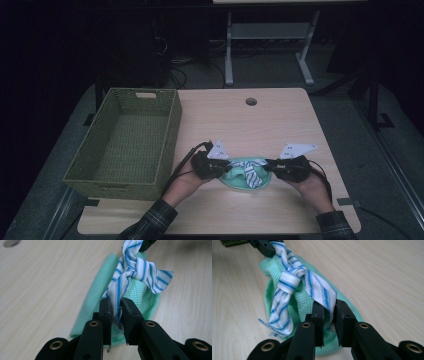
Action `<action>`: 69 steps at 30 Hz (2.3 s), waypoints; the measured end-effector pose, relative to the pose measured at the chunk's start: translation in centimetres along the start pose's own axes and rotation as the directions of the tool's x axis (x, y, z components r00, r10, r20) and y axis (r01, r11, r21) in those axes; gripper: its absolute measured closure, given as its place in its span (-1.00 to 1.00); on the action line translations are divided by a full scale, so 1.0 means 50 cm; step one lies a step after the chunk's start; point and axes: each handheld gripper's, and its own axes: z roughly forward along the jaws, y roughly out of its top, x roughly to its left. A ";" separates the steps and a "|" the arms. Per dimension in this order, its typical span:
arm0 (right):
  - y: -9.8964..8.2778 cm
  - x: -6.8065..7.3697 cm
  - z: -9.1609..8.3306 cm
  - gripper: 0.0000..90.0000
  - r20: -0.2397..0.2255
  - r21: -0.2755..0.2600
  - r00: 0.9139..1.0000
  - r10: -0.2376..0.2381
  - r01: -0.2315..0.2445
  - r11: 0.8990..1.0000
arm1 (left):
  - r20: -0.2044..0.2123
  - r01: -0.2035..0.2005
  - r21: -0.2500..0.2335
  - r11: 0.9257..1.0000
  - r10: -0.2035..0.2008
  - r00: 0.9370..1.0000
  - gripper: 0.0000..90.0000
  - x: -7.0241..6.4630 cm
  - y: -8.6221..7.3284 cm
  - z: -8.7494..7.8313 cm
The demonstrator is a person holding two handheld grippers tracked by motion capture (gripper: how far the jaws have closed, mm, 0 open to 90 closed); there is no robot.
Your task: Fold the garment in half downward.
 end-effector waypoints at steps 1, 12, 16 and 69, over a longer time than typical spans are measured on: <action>-0.004 0.002 -0.001 0.74 -0.006 0.002 1.000 -0.002 0.002 1.000 | 0.008 -0.002 0.008 1.000 0.002 1.000 0.73 -0.003 -0.003 0.003; -0.039 0.026 -0.014 0.73 -0.043 0.037 0.999 0.012 -0.010 0.999 | 0.072 0.004 0.009 1.000 -0.005 0.997 0.55 -0.028 -0.020 -0.002; -0.047 0.029 -0.028 0.69 -0.041 0.032 0.999 0.022 -0.021 0.999 | 0.092 0.042 -0.043 0.998 -0.038 0.995 0.45 -0.028 -0.018 -0.024; -0.045 0.053 0.033 1.00 -0.165 0.134 0.986 0.036 -0.014 0.991 | 0.070 0.005 0.128 0.992 -0.014 0.997 0.92 -0.068 -0.024 0.077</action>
